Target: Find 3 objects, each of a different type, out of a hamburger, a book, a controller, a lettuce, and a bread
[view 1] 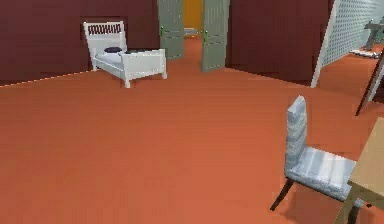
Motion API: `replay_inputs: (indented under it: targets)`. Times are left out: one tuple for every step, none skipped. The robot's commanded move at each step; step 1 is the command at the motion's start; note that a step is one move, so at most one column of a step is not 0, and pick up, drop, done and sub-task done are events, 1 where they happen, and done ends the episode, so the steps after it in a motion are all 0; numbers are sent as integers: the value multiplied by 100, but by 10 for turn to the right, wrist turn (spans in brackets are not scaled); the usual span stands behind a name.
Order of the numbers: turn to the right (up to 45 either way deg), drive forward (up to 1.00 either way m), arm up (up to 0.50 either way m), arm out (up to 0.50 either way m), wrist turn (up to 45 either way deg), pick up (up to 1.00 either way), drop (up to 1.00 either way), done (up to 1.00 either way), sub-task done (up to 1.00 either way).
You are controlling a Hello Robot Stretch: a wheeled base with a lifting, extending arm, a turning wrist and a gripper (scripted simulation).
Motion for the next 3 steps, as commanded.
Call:
replay_inputs:
  targets:
    - [0,100,0,0,0,0,0,0,0]
    - [60,0,0,0,0,0,0,0,0]
    - [0,65,0,0,0,0,0,0,0]
